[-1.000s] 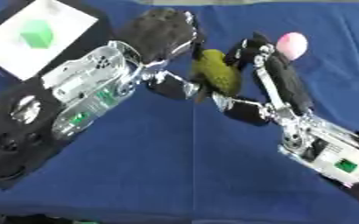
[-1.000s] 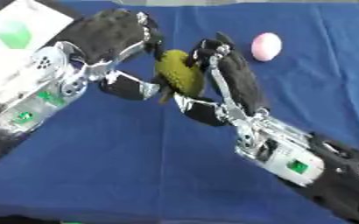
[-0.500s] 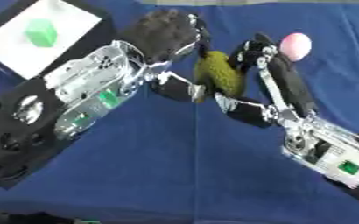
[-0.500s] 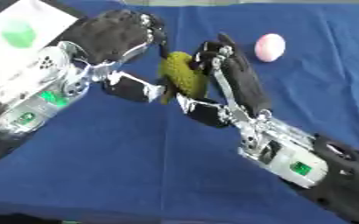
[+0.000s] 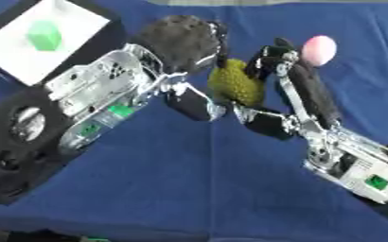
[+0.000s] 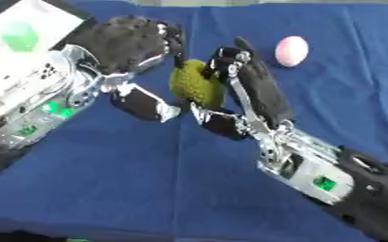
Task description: Pick up the objects with one hand, pass them to the other hand, and then place them into the box on the other side of the table.
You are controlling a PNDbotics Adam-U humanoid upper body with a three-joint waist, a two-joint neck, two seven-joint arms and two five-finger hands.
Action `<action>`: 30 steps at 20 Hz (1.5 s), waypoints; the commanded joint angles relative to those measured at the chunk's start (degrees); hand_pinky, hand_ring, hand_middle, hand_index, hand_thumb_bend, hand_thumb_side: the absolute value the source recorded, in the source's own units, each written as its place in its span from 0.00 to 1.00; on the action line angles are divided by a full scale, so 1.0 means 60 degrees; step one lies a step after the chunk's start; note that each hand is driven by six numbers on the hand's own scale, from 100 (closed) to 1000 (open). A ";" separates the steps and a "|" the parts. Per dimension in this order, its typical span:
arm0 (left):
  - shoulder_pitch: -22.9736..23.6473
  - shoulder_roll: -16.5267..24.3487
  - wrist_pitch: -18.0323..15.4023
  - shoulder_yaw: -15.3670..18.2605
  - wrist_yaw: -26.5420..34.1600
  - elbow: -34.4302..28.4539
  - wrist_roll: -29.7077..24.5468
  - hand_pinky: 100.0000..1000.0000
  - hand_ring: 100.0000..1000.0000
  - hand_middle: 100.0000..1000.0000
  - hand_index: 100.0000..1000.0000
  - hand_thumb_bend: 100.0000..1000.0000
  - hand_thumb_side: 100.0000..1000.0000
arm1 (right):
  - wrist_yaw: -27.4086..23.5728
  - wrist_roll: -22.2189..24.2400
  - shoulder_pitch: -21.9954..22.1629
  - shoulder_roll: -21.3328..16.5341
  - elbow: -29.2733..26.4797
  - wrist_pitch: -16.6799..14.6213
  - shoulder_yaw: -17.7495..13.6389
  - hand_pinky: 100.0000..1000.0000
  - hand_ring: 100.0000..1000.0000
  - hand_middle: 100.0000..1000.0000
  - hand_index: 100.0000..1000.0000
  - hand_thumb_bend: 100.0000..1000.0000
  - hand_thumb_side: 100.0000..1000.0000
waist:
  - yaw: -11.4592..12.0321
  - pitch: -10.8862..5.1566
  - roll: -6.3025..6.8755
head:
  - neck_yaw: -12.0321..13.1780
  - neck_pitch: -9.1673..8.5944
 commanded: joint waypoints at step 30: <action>0.0062 0.0741 -0.1368 0.0165 0.1878 0.0390 0.2180 0.78 0.73 0.73 0.98 0.30 0.38 | 0.0530 -0.0056 0.0143 -0.0358 -0.0097 -0.0081 0.0068 1.00 0.37 0.48 0.40 0.21 0.00 | 0.0036 -0.0163 0.0057 | -0.0338 0.0026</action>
